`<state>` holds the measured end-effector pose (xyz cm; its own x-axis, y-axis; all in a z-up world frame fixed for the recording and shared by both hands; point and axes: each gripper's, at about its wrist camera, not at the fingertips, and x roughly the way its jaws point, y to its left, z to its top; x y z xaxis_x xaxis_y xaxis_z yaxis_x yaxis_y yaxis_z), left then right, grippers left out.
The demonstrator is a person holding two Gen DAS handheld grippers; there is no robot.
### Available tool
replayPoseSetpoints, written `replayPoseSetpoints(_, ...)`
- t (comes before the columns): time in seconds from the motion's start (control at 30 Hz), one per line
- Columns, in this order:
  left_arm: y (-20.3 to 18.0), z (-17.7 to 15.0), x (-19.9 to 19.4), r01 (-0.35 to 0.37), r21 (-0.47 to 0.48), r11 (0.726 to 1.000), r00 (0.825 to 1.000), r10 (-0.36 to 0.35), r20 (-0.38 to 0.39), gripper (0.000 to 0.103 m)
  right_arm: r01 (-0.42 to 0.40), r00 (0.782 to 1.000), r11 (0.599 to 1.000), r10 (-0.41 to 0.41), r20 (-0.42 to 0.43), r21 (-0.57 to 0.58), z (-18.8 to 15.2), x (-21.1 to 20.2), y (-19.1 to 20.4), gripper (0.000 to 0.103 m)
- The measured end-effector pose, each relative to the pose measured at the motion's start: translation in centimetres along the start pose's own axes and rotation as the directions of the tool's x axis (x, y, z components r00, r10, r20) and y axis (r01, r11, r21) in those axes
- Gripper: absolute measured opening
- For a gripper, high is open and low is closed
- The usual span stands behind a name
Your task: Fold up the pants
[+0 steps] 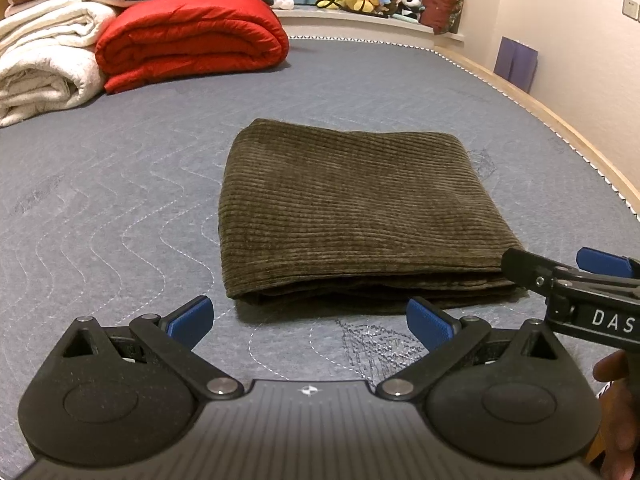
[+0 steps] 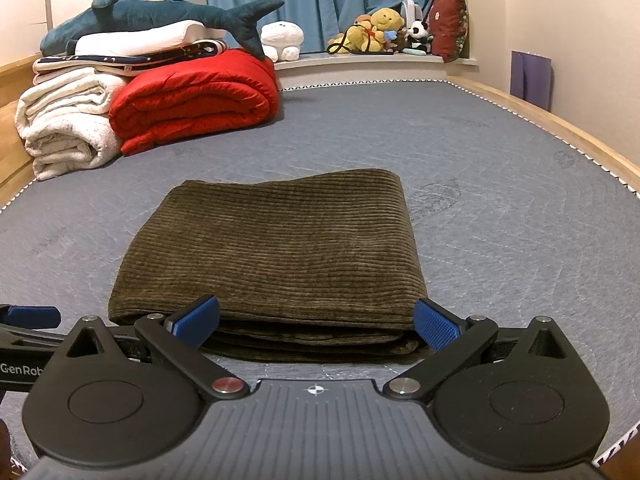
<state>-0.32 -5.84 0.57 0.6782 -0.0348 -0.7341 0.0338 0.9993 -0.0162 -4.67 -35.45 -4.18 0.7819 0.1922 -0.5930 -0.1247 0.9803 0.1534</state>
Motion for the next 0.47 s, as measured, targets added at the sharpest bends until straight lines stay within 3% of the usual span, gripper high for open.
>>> replayPoseSetpoints(0.47, 0.06, 0.00, -0.04, 0.005, 0.002, 1.000, 1.000, -0.005, 0.004, 0.103, -0.003, 1.000, 1.000, 0.003, 0.002, 0.006, 0.02, -0.07, 0.12, 0.102)
